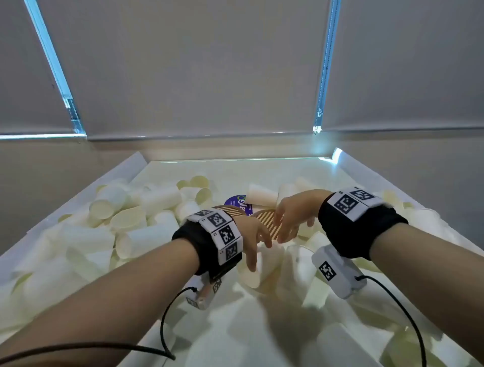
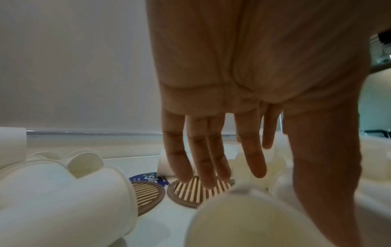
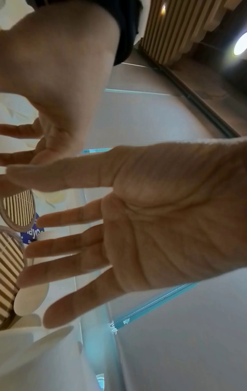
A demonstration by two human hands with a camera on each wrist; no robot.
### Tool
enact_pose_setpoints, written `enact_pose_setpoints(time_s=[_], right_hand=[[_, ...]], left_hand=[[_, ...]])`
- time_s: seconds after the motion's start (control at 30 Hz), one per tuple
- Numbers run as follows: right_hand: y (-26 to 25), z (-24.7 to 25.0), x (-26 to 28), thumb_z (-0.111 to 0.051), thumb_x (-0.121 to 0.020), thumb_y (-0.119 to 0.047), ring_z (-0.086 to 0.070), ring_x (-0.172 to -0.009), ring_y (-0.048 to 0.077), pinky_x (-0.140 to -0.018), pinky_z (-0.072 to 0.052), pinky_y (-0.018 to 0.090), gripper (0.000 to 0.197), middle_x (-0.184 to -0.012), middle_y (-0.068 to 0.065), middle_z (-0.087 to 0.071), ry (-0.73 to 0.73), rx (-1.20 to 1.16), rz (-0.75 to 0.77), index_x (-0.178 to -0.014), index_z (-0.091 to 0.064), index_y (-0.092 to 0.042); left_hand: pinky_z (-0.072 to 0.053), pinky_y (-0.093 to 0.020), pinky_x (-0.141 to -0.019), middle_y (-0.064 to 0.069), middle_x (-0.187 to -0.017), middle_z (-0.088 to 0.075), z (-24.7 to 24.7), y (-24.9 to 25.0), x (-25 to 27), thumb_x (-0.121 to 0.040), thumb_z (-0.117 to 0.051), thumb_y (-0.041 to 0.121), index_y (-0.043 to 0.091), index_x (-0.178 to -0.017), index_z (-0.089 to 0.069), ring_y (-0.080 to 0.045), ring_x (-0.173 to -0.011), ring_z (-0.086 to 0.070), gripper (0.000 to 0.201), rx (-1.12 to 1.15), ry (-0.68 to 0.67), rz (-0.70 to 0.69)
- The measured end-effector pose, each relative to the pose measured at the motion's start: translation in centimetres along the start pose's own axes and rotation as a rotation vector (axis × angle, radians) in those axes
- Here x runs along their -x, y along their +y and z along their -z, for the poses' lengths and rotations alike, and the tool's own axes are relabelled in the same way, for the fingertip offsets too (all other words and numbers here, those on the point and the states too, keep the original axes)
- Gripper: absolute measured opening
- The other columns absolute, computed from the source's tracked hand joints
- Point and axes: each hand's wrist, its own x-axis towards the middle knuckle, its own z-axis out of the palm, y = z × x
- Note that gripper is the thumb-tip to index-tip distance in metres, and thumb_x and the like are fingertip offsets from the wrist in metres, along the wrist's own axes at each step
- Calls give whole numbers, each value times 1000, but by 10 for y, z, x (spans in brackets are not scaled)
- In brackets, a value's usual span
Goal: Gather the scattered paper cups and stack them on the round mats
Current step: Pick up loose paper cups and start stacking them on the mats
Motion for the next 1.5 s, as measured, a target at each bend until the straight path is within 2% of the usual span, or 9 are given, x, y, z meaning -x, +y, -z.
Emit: enact_pose_setpoints(time_s=[0.2,0.53,0.67,0.87,1.0,1.17,1.3,1.37,1.5], right_hand=[[5,-8,-10,-74,-78,-28,-59,-115,18,-95,-49,33,60,-125,3,-63,-113,114,-39,-132,-52,-17],[4,-20,-12,-76,-75,-33,-61,-112,18,-96,-50,36,66,-127,0,-61,-108,124,-39,-134,-50,-17],[5,-29,-13,-84,-62,-36,-63,-105,20,-90,-53,37,81,-120,-1,-61,-44,80,-88,-133,-48,-20],[4,-40,-5,-71,-81,-24,-59,-110,22,-93,-47,31,51,-128,6,-60,-18,154,-17,-129,-57,-14],[5,-36,-8,-72,-79,-17,-50,-90,17,-81,-46,26,47,-107,1,-53,78,62,5,-124,-61,-20],[9,-18,-5,-59,-88,-12,-55,-90,20,-80,-50,27,36,-112,2,-58,136,-113,14,-124,-60,-16],[16,-1,-2,-50,-90,-6,-63,-102,30,-88,-55,35,35,-119,14,-61,225,-315,-29,-124,-57,-2],[23,4,1,-44,-88,-2,-64,-102,36,-89,-55,42,34,-115,20,-62,266,-461,-44,-119,-57,5],[34,6,9,-35,-88,6,-63,-92,36,-89,-53,46,24,-100,22,-60,342,-767,-64,-101,-54,10]], left_hand=[[-42,-30,-94,-2,-135,-51,-10,-2,-7,-72,-80,19,21,-135,-48,-22,-121,-49,71,-59,40,48],[-42,-26,-85,-5,-125,-57,-10,0,-4,-79,-74,21,16,-120,-59,-21,-113,-55,45,-98,113,50],[-41,-27,-87,-4,-127,-55,-20,-1,-1,-77,-75,24,17,-123,-52,-21,-114,-52,51,-61,148,64],[-42,-31,-97,-3,-134,-51,-30,-4,1,-69,-78,46,25,-143,-27,-22,-119,-52,92,23,101,96],[-41,-33,-100,-5,-136,-50,-38,-4,-5,-73,-72,51,20,-144,-25,-24,-123,-49,91,44,140,151],[-44,-36,-99,-7,-131,-53,-42,-8,-8,-74,-70,46,13,-139,-30,-25,-118,-53,83,98,152,300],[-45,-27,-74,-5,-107,-59,-34,-17,-8,-67,-71,41,9,-117,-51,-20,-98,-58,62,290,139,442],[-44,-25,-70,-4,-99,-61,-26,-27,-6,-70,-68,40,10,-109,-59,-19,-89,-60,50,461,139,459],[-51,-38,-89,-12,-102,-64,0,-36,1,-63,-63,40,15,-97,-55,-28,-91,-64,43,1014,369,473]])
